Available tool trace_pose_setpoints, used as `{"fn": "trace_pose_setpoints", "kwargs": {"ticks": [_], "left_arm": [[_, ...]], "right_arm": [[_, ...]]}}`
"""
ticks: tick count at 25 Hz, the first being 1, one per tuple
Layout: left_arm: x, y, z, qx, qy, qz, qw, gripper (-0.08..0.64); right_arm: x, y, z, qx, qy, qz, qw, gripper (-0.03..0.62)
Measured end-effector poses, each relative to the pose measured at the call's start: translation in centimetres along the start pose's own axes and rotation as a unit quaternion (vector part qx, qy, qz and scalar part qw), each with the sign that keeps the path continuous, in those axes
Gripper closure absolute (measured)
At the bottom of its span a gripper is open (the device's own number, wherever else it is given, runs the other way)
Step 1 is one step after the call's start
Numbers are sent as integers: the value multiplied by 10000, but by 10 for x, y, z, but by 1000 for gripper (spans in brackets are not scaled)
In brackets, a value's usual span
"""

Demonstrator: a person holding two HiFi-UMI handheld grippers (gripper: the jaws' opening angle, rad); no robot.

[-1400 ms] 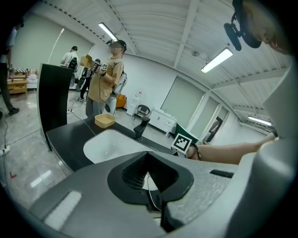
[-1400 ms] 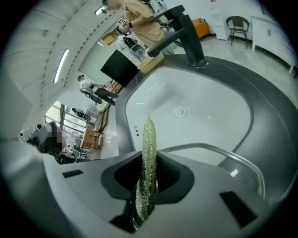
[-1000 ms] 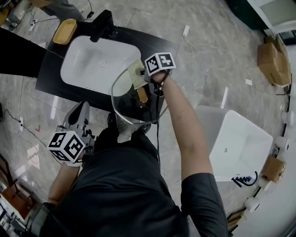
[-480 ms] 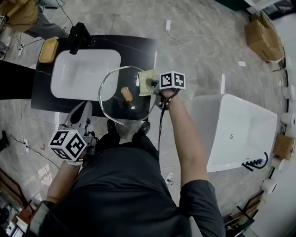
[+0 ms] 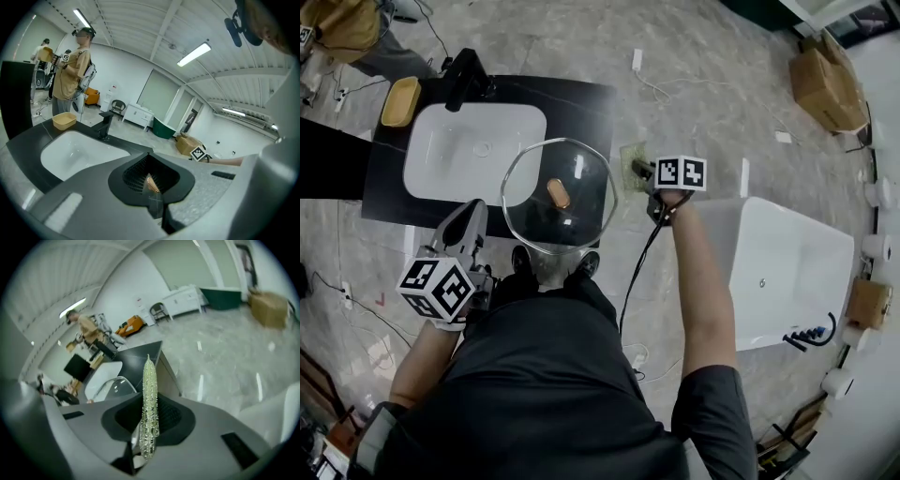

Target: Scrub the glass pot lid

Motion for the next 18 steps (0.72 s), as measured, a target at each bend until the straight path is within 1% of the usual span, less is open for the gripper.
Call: {"fn": "trace_pose_setpoints", "kwargs": {"ticks": [1,2,3,4,5,6,8,9,10,12,13,14,15,16,18], "left_arm": [[-2,-5,-5,87,21,-59,9999,560],[-5,-11,-10,180,41,-123,9998,560],[-8,-15,-15,272,60,-187,9994,560],[-11,-19,-20,362,80,-250,9990,560],[-14,-22,-25,448,101,-313,9985,560],[-17,-24,-30,532,123,-377,9978,560],[-22,-29,-39,702,170,-504,9961,560],[-24,-30,-44,785,194,-561,9952,560],[-27,-32,-47,862,213,-611,9942,560],[-34,-34,-53,992,225,-698,9924,560],[-37,-35,-55,1041,215,-740,9916,560],[-41,-34,-56,1076,199,-776,9910,560],[-44,-32,-57,1091,179,-798,9907,560],[-46,-30,-56,1086,157,-802,9907,560],[-49,-23,-53,1030,110,-759,9917,560]], "right_arm": [[14,-6,-1,-207,-74,-674,9975,526],[27,-15,2,-397,-190,-1406,9891,526],[38,-26,7,-546,-319,-2107,9755,526],[47,-38,14,-642,-427,-2718,9593,526],[54,-52,22,-681,-495,-3228,9427,526],[58,-65,31,-670,-530,-3656,9268,526],[58,-89,49,-570,-583,-4369,8958,526],[54,-99,57,-520,-633,-4713,8782,526],[46,-107,65,-467,-706,-5085,8569,526],[24,-118,80,-264,-899,-5814,8082,526],[10,-121,85,-125,-983,-6069,7886,526],[-2,-123,87,4,-1028,-6219,7764,526],[-13,-124,87,114,-1033,-6279,7713,526],[-23,-125,85,210,-1019,-6279,7713,526],[-42,-125,80,390,-1010,-6217,7758,526]]}}
Point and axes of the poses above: the fingertips, and each gripper's own axes: z forward along the fingers, y to its right, x out of its top, the point moved 7 cm from there along -z, backward along the fingers, and after that the axes turned 4 degrees about x, right-handed, at the moved point
